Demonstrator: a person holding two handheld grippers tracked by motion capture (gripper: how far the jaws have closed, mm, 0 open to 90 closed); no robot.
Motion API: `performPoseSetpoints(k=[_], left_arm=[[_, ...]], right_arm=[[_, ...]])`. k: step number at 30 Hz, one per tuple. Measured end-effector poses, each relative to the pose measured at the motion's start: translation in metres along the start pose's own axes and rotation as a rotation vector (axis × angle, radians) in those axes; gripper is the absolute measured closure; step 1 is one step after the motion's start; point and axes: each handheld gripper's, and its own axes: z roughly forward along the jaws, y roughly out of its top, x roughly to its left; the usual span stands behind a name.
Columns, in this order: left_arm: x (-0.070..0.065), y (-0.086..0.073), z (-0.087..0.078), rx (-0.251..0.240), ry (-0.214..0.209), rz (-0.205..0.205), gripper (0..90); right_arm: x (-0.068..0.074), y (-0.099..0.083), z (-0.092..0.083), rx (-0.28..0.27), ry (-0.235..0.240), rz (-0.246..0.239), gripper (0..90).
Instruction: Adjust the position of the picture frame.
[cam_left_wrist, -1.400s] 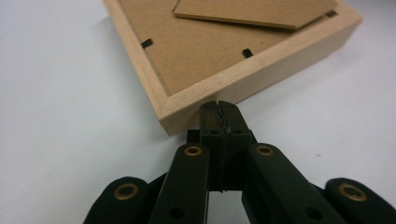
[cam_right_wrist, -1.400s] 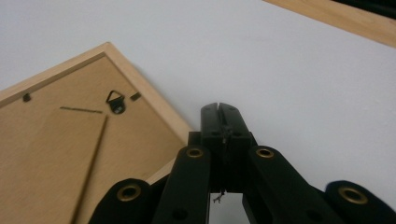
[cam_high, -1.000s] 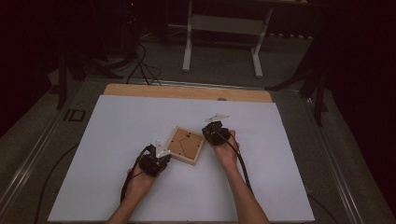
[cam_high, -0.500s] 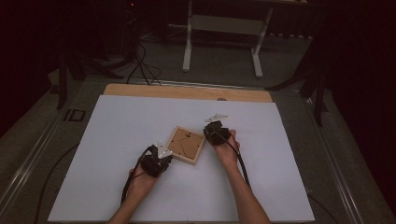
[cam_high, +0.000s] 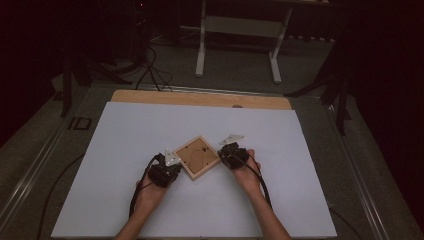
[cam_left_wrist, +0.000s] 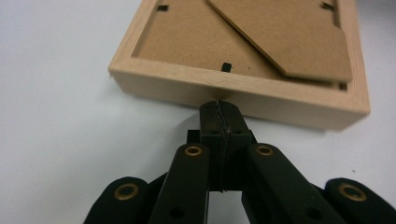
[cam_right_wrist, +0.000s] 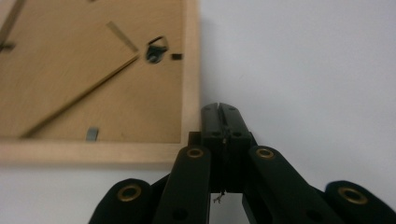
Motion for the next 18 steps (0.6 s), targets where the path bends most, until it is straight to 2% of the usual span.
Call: performPoseSetpoints(k=[5, 12, 18], left_arm=[[0.002, 0.0, 0.0, 0.003, 0.007, -0.011, 89.6], [0.012, 0.002, 0.003, 0.003, -0.021, -0.029, 89.5], [0.013, 0.002, 0.0, -0.004, -0.011, -0.028, 89.5]], right_arm=[[0.008, -0.012, -0.01, -0.011, 0.012, 0.01, 90.0], [0.023, -0.029, -0.024, -0.038, 0.02, -0.006, 90.0], [0.031, -0.035, -0.029, -0.043, 0.04, -0.029, 90.0]])
